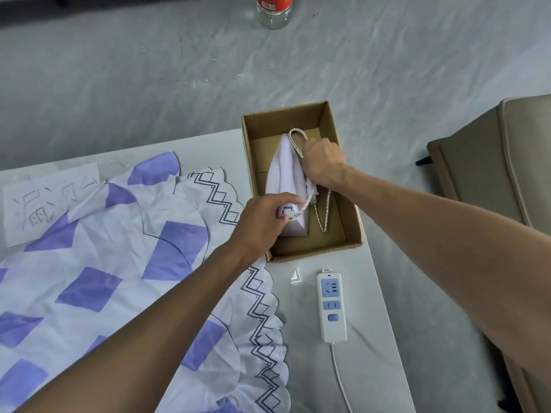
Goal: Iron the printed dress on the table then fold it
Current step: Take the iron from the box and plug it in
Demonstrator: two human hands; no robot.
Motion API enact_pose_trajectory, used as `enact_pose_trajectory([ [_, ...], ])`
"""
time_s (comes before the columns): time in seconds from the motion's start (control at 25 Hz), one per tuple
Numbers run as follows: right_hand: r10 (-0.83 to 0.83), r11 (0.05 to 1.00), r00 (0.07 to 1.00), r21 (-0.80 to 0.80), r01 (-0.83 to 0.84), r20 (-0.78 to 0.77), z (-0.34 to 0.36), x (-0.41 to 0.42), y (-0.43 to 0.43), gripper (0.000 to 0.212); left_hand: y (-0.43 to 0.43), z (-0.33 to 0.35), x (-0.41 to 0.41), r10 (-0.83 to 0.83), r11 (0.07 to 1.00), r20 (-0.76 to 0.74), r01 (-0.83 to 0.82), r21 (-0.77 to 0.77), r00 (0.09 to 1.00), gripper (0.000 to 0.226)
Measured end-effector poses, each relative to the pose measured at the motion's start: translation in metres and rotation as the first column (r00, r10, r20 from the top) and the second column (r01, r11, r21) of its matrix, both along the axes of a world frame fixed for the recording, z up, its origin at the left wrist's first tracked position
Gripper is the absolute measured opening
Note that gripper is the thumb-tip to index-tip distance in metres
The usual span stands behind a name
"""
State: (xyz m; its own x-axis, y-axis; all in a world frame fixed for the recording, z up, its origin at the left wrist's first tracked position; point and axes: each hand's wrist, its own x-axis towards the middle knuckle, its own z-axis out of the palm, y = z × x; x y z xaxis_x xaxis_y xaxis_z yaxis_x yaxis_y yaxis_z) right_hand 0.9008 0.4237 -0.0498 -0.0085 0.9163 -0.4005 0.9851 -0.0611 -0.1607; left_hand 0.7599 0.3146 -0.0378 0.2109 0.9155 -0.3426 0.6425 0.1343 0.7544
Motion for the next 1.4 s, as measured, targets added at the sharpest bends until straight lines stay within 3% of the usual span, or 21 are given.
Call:
enact_pose_trajectory([
  [0.12, -0.127, 0.943, 0.933, 0.249, 0.219, -0.337, 0.030, 0.013, -0.014, 0.030, -0.004, 0.007, 0.002, 0.016, 0.999, -0.037, -0.015, 0.029, 0.999, 0.059],
  [0.16, -0.172, 0.916, 0.836, 0.228, 0.331, -0.520, 0.043, 0.018, -0.024, 0.033, -0.008, 0.015, 0.004, 0.085, 0.994, -0.042, -0.081, 0.074, 0.996, 0.058],
  [0.24, -0.263, 0.863, 0.532, 0.050, 0.503, -0.805, 0.070, 0.031, -0.051, 0.036, -0.016, 0.041, 0.014, 0.224, 0.959, 0.053, -0.230, 0.163, 0.973, 0.047],
  [0.32, -0.321, 0.826, 0.349, -0.080, 0.559, -0.881, 0.093, 0.042, -0.079, 0.036, -0.023, 0.069, 0.027, 0.225, 0.958, 0.225, -0.257, 0.128, 0.948, 0.030],
  [0.44, -0.378, 0.774, 0.263, -0.147, 0.616, -0.888, 0.118, 0.057, -0.118, 0.029, -0.033, 0.095, 0.044, 0.224, 0.975, 0.404, -0.205, -0.090, 0.887, 0.029],
  [0.6, -0.381, 0.754, 0.167, -0.201, 0.625, -0.910, 0.135, 0.078, -0.165, 0.021, -0.041, 0.109, 0.057, 0.220, 0.975, 0.492, -0.170, -0.145, 0.842, 0.022],
  [0.64, -0.389, 0.758, 0.210, -0.182, 0.626, -0.897, 0.137, 0.081, -0.173, 0.018, -0.043, 0.112, 0.058, 0.207, 0.977, 0.513, -0.147, -0.156, 0.833, 0.020],
  [0.68, -0.390, 0.780, 0.344, -0.108, 0.616, -0.854, 0.136, 0.086, -0.180, 0.014, -0.043, 0.113, 0.058, 0.196, 0.978, 0.522, -0.125, -0.169, 0.830, 0.020],
  [0.72, -0.349, 0.833, 0.570, 0.032, 0.553, -0.744, 0.134, 0.091, -0.186, 0.012, -0.044, 0.114, 0.058, 0.189, 0.977, 0.524, -0.105, -0.187, 0.831, 0.020],
  [0.76, -0.242, 0.887, 0.806, 0.214, 0.409, -0.540, 0.133, 0.095, -0.192, 0.016, -0.046, 0.114, 0.058, 0.186, 0.973, 0.519, -0.084, -0.213, 0.834, 0.021],
  [0.8, -0.108, 0.910, 0.945, 0.353, 0.219, -0.308, 0.130, 0.098, -0.197, 0.023, -0.048, 0.114, 0.058, 0.183, 0.967, 0.515, -0.058, -0.249, 0.837, 0.022],
  [0.84, 0.004, 0.902, 0.985, 0.426, 0.070, -0.170, 0.126, 0.100, -0.200, 0.028, -0.050, 0.112, 0.058, 0.189, 0.955, 0.523, -0.032, -0.295, 0.831, 0.022],
  [0.88, 0.077, 0.896, 0.988, 0.444, -0.009, -0.135, 0.123, 0.099, -0.202, 0.032, -0.053, 0.109, 0.057, 0.203, 0.939, 0.538, -0.007, -0.343, 0.818, 0.021],
  [0.96, 0.140, 0.935, 0.942, 0.355, -0.024, -0.304, 0.117, 0.094, -0.204, 0.036, -0.061, 0.101, 0.056, 0.245, 0.913, 0.561, 0.007, -0.408, 0.791, 0.020],
  [1.04, 0.089, 0.983, 0.881, 0.183, -0.003, -0.464, 0.109, 0.086, -0.209, 0.043, -0.069, 0.091, 0.053, 0.257, 0.908, 0.564, 0.003, -0.419, 0.785, 0.018],
  [1.16, 0.023, 0.979, 0.903, 0.191, 0.065, -0.429, 0.090, 0.088, -0.230, 0.038, -0.081, 0.076, 0.048, 0.206, 0.911, 0.507, 0.025, -0.411, 0.837, 0.022],
  [1.28, -0.122, 0.982, 0.935, 0.097, 0.163, -0.333, 0.078, 0.104, -0.250, 0.026, -0.094, 0.049, 0.038, 0.108, 0.929, 0.256, -0.006, -0.369, 0.961, 0.019],
  [1.32, -0.095, 0.991, 0.961, 0.068, 0.116, -0.261, 0.073, 0.109, -0.253, 0.025, -0.101, 0.038, 0.035, 0.063, 0.936, 0.134, -0.012, -0.350, 0.989, 0.016],
  [1.4, 0.116, 0.993, 0.989, 0.017, -0.115, -0.087, 0.054, 0.114, -0.255, 0.025, -0.118, 0.014, 0.037, 0.010, 0.928, -0.043, -0.025, -0.372, 0.999, 0.017],
])
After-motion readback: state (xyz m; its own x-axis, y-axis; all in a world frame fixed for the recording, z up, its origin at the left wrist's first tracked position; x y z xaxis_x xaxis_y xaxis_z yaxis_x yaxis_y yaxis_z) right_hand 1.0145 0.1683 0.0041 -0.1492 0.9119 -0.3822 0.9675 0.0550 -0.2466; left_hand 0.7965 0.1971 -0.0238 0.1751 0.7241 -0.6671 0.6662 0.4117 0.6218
